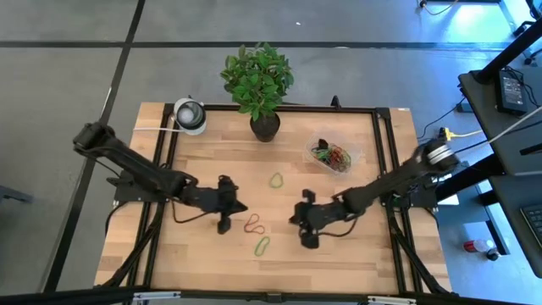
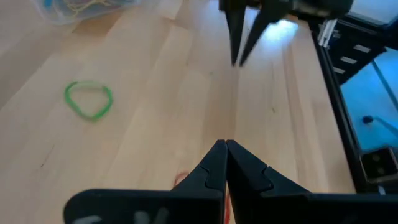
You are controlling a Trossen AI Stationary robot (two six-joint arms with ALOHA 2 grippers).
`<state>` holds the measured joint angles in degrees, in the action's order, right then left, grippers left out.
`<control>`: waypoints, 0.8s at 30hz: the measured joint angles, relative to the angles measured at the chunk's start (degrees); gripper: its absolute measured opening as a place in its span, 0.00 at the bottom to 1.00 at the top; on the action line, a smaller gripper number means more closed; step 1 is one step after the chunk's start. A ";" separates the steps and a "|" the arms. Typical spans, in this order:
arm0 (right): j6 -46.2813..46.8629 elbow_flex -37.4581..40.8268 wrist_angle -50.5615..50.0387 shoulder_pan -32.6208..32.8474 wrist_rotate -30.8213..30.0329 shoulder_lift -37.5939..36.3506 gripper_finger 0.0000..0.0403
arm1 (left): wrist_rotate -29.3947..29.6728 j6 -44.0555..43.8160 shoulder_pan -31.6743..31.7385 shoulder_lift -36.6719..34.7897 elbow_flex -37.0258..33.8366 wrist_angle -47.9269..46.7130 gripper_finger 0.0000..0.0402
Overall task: Pick and place rubber bands into bin
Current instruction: Put the bottom green rubber band into the bin
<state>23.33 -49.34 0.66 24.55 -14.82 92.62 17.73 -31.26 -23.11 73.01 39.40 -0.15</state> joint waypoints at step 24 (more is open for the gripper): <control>-1.09 -31.76 -16.10 -0.37 3.99 32.96 0.24 | -2.18 -3.33 -6.58 -10.56 -10.41 -0.94 0.00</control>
<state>22.24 -81.10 -15.45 24.18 -10.83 125.58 15.56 -34.59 -29.69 62.46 28.99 -1.10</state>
